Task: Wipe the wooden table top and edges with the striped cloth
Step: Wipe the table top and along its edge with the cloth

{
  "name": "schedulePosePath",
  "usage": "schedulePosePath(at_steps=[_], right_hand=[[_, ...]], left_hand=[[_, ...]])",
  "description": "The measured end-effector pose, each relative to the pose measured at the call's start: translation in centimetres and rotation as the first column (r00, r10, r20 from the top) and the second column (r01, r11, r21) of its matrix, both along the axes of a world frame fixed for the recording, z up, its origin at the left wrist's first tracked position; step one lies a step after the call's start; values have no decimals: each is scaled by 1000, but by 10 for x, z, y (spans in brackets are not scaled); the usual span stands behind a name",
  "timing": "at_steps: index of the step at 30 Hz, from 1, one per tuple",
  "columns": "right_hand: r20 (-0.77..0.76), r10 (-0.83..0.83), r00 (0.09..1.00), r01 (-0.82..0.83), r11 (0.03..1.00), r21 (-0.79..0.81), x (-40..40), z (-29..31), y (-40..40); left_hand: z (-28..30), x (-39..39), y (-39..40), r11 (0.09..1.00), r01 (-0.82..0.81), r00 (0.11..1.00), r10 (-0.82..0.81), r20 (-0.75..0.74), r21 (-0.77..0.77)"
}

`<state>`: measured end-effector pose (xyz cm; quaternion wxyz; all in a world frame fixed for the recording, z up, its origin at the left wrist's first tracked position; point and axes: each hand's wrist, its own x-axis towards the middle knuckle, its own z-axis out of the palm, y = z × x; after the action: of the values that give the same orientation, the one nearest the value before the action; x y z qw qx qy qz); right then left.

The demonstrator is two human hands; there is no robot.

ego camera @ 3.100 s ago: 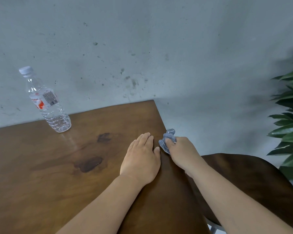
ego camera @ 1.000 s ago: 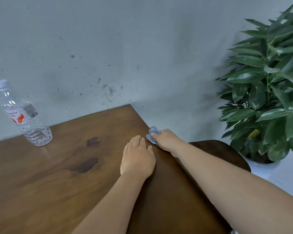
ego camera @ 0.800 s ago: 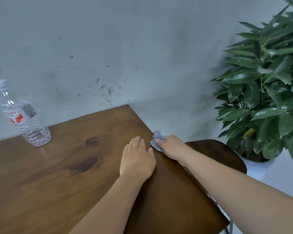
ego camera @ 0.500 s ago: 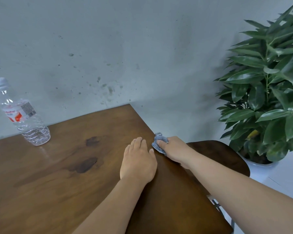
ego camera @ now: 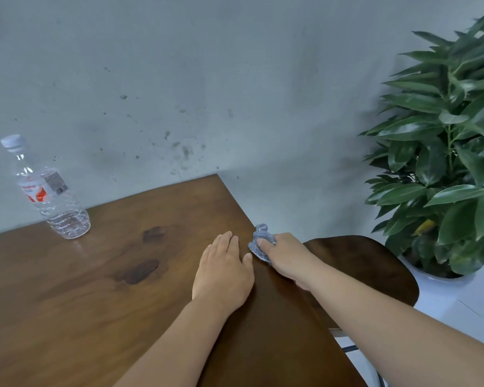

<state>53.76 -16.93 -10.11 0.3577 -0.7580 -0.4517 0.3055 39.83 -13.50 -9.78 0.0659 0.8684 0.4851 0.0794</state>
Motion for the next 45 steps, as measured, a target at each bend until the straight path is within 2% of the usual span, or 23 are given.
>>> schedulePosePath(at_steps=[5, 16, 26, 38, 45], right_hand=[[16, 11, 1000, -11, 1000, 4, 0, -2, -14], [-49, -27, 998, 27, 1000, 3, -1, 5, 16], [2, 22, 1000, -22, 1000, 6, -2, -1, -31], [-14, -38, 999, 38, 999, -3, -2, 7, 8], [34, 39, 999, -40, 999, 23, -4, 4, -23]], left_hand=[[0, 0, -7, 1000, -6, 1000, 6, -8, 14], [2, 2, -6, 1000, -15, 1000, 15, 9, 4], [-1, 0, -16, 999, -27, 1000, 26, 15, 19], [2, 2, -17, 999, -37, 999, 37, 19, 22], [1, -2, -27, 999, -41, 999, 40, 22, 16]])
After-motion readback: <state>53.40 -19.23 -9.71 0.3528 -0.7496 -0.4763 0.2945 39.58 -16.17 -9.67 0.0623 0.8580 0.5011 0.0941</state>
